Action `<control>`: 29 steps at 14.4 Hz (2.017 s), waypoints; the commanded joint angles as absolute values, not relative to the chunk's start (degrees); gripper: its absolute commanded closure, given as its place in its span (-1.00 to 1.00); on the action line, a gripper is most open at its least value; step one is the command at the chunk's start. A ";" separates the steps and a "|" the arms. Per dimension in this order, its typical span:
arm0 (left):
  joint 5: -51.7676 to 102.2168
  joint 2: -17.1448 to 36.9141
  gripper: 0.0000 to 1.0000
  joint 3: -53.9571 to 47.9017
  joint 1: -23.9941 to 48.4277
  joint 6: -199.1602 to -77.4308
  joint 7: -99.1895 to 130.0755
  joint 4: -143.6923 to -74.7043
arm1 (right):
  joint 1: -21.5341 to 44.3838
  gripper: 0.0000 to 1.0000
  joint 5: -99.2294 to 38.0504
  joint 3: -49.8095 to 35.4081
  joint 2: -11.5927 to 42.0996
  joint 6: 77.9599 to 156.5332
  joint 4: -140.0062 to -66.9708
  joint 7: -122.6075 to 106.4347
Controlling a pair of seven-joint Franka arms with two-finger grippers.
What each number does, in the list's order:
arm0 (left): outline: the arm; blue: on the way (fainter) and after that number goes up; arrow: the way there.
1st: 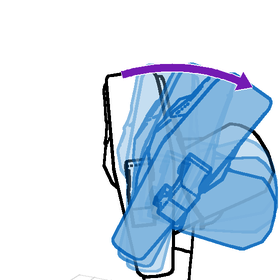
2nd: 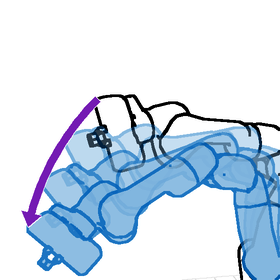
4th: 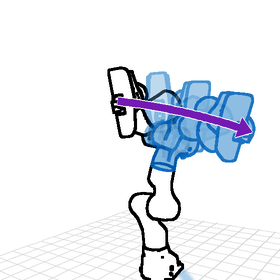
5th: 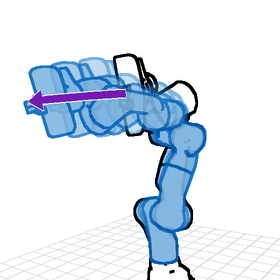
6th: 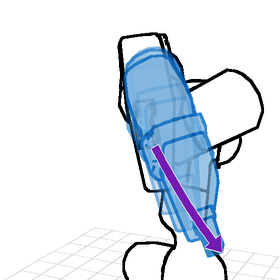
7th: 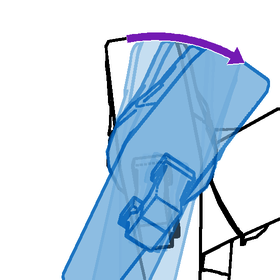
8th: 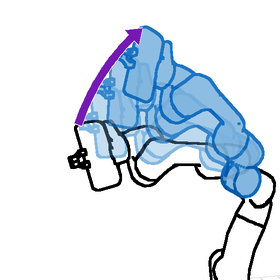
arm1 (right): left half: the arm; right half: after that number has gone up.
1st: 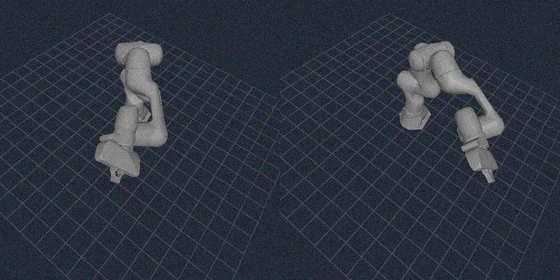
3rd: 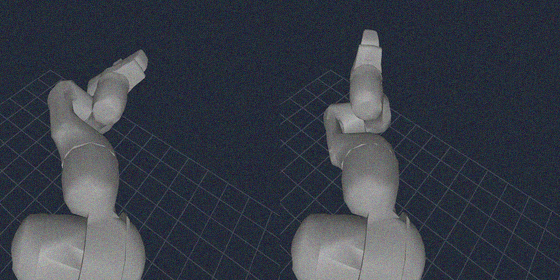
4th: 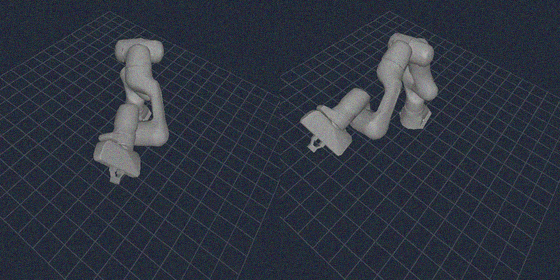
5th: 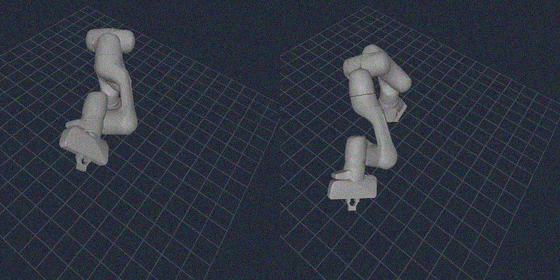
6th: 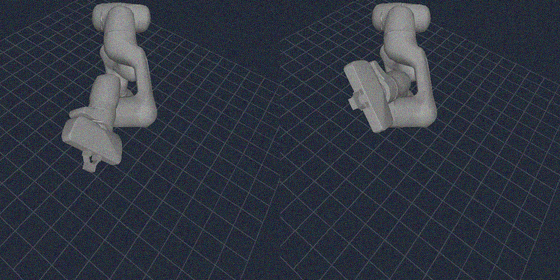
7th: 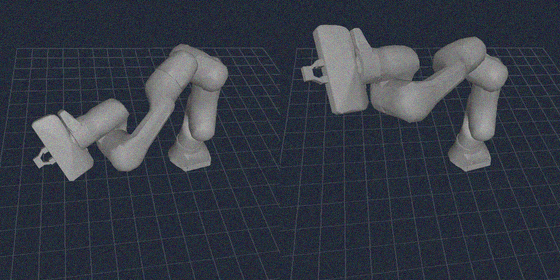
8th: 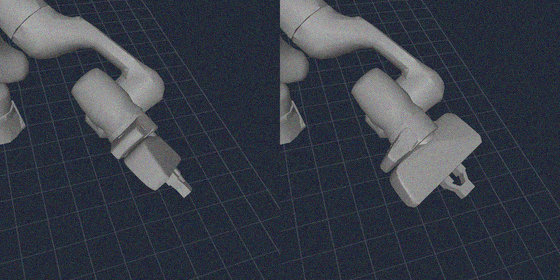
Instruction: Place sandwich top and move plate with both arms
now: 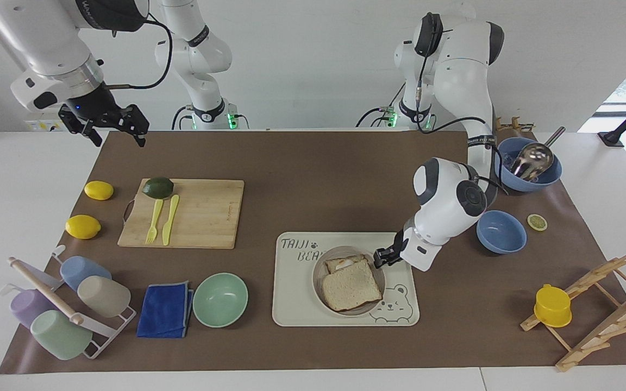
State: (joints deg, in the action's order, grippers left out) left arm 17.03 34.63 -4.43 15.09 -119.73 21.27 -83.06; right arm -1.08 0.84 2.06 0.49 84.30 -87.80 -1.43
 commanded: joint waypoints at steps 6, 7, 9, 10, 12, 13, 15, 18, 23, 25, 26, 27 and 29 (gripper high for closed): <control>11.80 21.37 -1.00 -2.90 11.25 -108.47 20.66 -83.94 | -1.67 -1.00 0.26 1.23 0.09 84.37 -87.71 -0.53; 10.39 19.88 -1.00 -2.90 11.25 -106.80 20.65 -83.85 | -1.67 -1.00 0.35 0.71 0.09 84.29 -87.71 -0.53; 5.48 17.42 -1.00 -2.90 11.42 -103.46 20.31 -83.67 | -1.76 -1.00 0.53 0.18 0.00 83.94 -87.71 -0.53; 3.54 16.10 -1.00 -2.90 11.51 -102.40 20.22 -83.76 | -1.76 -1.00 0.70 0.09 -0.26 83.94 -87.63 -0.53; 2.55 12.67 -1.00 -2.90 11.16 -97.76 20.04 -83.85 | -1.85 -1.00 0.62 0.26 -0.44 82.98 -87.71 -0.53; 2.46 10.74 -1.00 -2.90 11.16 -95.30 19.78 -84.02 | -1.76 -1.00 0.70 0.09 -0.53 82.71 -87.71 -0.53; -0.07 7.49 -1.00 -2.90 10.90 -89.94 18.12 -84.11 | -1.76 -1.00 0.70 0.00 -0.53 81.83 -87.71 -0.53; -1.05 -0.15 -1.00 -2.90 10.55 -86.58 12.58 -89.72 | -1.85 -1.00 0.70 0.09 -0.70 81.91 -87.71 -0.44; -0.97 -4.92 -1.00 -3.43 6.86 -81.65 6.60 -94.56 | -1.76 -1.00 0.70 0.09 -0.70 81.83 -87.71 -0.53; -0.79 -5.27 -1.00 -3.78 6.42 -81.91 6.50 -95.71 | -1.76 -1.00 0.70 0.09 -0.70 81.91 -87.71 -0.53; -0.79 -5.19 -1.00 -3.87 6.42 -81.30 6.42 -95.36 | -1.76 -1.00 0.70 0.09 -0.70 81.91 -87.71 -0.44; -0.79 -4.84 -1.00 -4.56 6.42 -80.95 6.50 -94.93 | -1.76 -1.00 0.70 0.09 -0.70 81.91 -87.71 -0.53; -0.70 -3.70 -1.00 -5.10 6.42 -78.77 6.68 -92.04 | -1.76 -1.00 0.70 0.09 -0.70 81.83 -87.71 -0.53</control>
State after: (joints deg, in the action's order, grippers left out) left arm -0.17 -3.92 -4.02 7.05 -81.32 7.35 -93.98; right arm -1.09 0.84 0.80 -0.18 82.69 -87.77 -1.41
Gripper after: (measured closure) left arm 0.000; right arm 0.000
